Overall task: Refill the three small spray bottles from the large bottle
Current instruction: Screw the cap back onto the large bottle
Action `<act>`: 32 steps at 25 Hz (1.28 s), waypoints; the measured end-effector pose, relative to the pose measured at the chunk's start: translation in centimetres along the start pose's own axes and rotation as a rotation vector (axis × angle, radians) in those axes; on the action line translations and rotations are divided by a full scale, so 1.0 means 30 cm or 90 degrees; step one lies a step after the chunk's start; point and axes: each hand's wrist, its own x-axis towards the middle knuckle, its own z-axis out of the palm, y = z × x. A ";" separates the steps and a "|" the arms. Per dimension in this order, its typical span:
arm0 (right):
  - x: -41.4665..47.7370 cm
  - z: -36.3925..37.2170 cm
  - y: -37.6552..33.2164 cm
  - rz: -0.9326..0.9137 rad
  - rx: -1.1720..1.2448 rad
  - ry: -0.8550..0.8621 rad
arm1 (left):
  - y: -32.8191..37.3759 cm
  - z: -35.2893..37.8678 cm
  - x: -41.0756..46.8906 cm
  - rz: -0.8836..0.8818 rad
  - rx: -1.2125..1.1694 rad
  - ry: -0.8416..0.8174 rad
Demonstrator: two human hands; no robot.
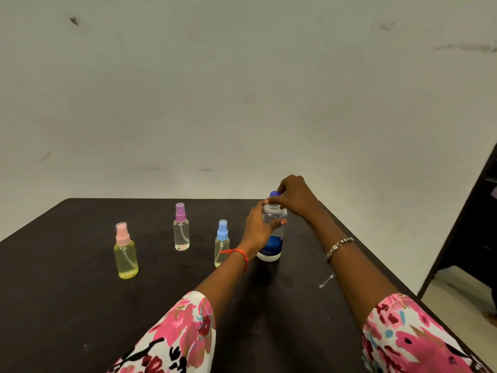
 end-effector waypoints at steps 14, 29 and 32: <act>0.005 0.000 -0.011 0.005 0.000 -0.011 | -0.003 -0.001 0.001 0.003 -0.001 -0.009; 0.000 0.030 -0.008 0.016 -0.035 0.058 | -0.019 0.003 0.012 0.002 0.005 -0.004; -0.007 0.019 -0.009 0.018 -0.025 0.042 | -0.014 0.002 0.007 0.005 0.005 -0.012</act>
